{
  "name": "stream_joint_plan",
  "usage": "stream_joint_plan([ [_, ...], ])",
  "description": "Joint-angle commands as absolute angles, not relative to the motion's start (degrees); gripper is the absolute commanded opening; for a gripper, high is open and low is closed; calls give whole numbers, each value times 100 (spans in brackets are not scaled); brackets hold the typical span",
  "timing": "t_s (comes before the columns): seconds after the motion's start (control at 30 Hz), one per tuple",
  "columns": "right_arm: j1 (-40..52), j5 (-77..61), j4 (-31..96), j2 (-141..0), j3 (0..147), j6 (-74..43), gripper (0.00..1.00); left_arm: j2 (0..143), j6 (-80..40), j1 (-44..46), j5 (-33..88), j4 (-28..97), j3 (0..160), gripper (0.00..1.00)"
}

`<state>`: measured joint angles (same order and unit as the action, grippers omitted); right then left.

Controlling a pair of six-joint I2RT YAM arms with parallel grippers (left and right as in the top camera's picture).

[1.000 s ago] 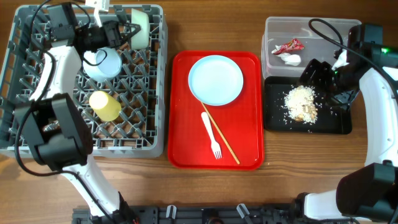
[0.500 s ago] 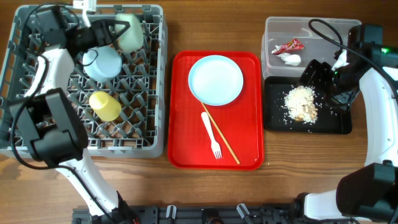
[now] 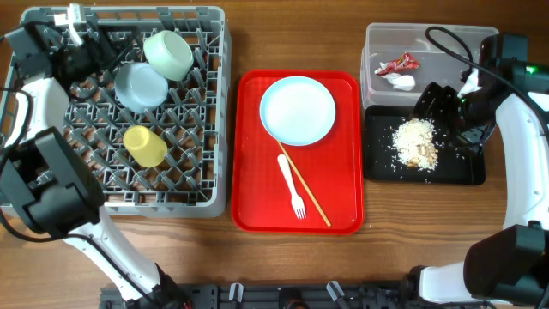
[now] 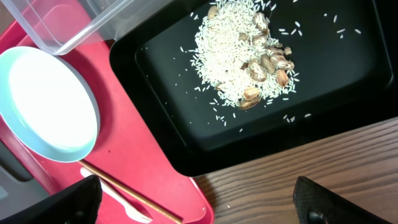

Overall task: Sort waste into correct bins and load items into the dishwasher rack
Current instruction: 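Carry the green bowl with left gripper and place it in the rack, then reach left gripper to the tray and grasp the white fork handle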

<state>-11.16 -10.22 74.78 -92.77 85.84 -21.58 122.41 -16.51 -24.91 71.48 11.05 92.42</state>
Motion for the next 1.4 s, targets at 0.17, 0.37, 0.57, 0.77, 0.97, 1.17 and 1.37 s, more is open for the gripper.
stream_joint_plan([
  [0.17, -1122, -969, 7489, -9336, 8578, -2097, 99, 11454, -1935, -2425, 6281, 1885, 9290, 100],
  [0.37, -1122, -991, 7511, -9336, 8578, -1946, 100, 10582, -1675, -1693, 4211, 3739, 9290, 100],
  [0.57, -1122, -991, 7511, -9336, 8578, -1944, 100, 10151, -1704, -469, 2397, 5172, 9290, 100],
  [0.77, -1122, -989, 7540, -9336, 8578, -1802, 100, 10158, -1721, 862, 2095, 6176, 9290, 100],
  [0.97, -1122, -989, 7572, -9336, 8578, -1800, 100, 10202, -2923, 1955, 1675, 6866, 9236, 100],
  [1.17, -1122, -989, 7618, -9336, 8578, -1798, 100, 10213, -4379, 3052, 972, 6783, 8523, 100],
  [1.37, -1122, -989, 7629, -9336, 8578, -1796, 100, 10213, -4700, 3900, 921, 6071, 7607, 100],
])
